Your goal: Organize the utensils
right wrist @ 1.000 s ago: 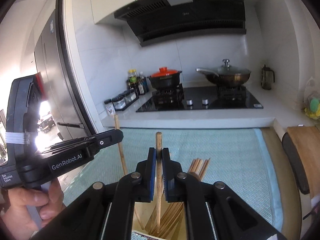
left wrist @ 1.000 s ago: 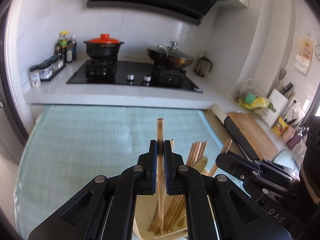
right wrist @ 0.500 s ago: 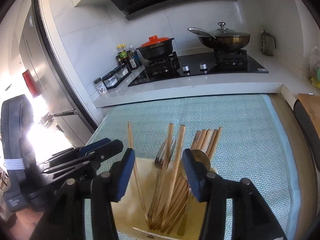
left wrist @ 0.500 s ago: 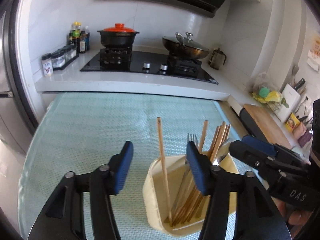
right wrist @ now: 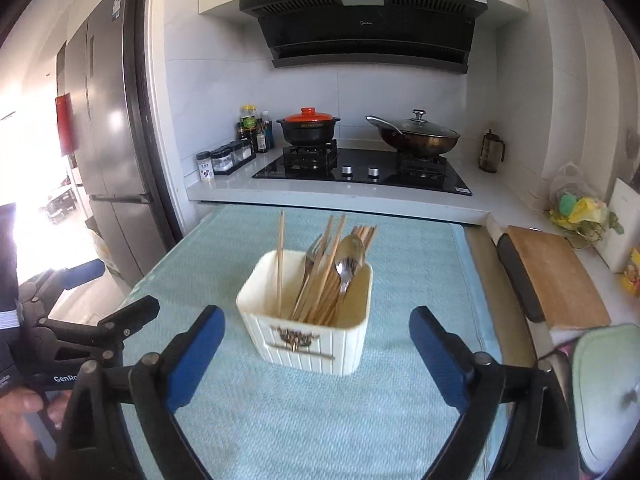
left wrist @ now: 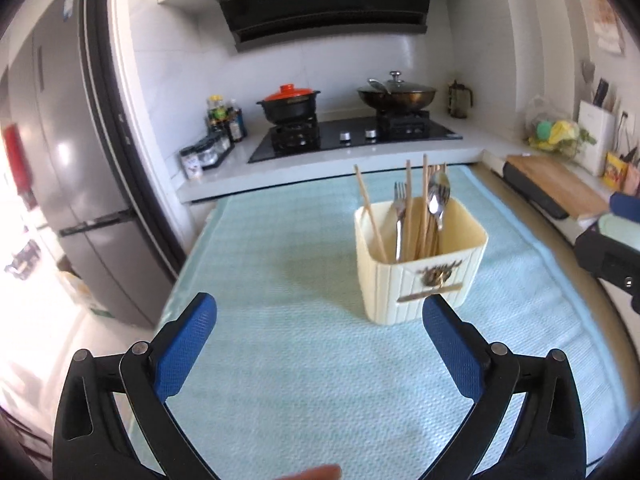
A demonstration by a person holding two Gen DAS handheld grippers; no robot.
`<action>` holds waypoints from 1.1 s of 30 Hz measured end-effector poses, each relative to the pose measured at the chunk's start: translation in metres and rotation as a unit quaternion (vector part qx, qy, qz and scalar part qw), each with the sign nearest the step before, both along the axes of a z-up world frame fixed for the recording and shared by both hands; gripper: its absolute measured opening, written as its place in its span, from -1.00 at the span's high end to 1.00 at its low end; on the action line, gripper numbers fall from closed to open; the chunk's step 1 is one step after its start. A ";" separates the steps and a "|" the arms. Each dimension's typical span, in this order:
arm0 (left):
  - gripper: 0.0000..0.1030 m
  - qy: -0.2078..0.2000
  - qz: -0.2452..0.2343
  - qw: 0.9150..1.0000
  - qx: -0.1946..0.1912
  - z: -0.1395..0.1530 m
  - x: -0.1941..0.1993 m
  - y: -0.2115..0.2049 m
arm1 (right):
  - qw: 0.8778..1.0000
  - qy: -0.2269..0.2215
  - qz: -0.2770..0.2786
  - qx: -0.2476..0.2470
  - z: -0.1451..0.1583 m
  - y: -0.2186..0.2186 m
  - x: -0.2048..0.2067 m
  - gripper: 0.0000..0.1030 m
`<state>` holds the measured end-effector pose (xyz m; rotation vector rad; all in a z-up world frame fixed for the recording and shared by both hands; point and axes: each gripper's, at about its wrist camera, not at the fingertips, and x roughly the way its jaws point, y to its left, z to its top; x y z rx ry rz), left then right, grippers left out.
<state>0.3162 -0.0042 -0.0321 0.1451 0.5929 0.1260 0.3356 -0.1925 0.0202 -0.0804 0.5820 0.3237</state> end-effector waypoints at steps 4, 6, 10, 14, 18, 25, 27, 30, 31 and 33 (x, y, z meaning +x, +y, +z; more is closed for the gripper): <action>-0.99 -0.004 -0.004 1.000 -0.004 0.002 -0.040 -0.011 | 1.000 -0.011 -0.009 -0.024 0.001 0.004 -0.051 -1.00; -0.99 0.003 -0.011 0.999 -0.037 0.007 -0.053 -0.006 | 0.999 -0.012 -0.015 -0.031 0.005 0.002 -0.069 -1.00; -0.99 0.009 -0.007 0.998 -0.069 0.018 -0.071 0.002 | 0.999 -0.016 -0.025 -0.033 0.014 -0.004 -0.095 -1.00; -0.99 0.009 0.008 0.997 -0.079 0.027 -0.086 0.005 | 0.999 -0.028 -0.027 -0.024 0.024 -0.007 -0.117 -0.99; -0.99 0.005 0.019 0.997 -0.081 0.033 -0.098 0.008 | 0.999 -0.038 -0.023 -0.013 0.033 -0.008 -0.126 -1.00; -0.99 -0.005 0.026 0.996 -0.088 0.041 -0.108 0.013 | 0.999 -0.041 -0.014 -0.007 0.036 -0.005 -0.131 -1.00; -0.99 -0.004 0.022 0.995 -0.093 0.042 -0.108 0.014 | 0.999 -0.040 -0.012 -0.006 0.036 -0.005 -0.132 -1.00; -0.99 -0.003 0.021 0.995 -0.093 0.041 -0.107 0.013 | 0.999 -0.040 -0.013 -0.006 0.036 -0.005 -0.133 -1.00; -0.99 -0.002 0.020 0.996 -0.092 0.041 -0.107 0.013 | 0.999 -0.040 -0.013 -0.006 0.036 -0.005 -0.133 -0.99; -0.99 0.001 0.019 0.996 -0.093 0.040 -0.106 0.012 | 0.999 -0.039 -0.014 -0.006 0.036 -0.005 -0.133 -1.00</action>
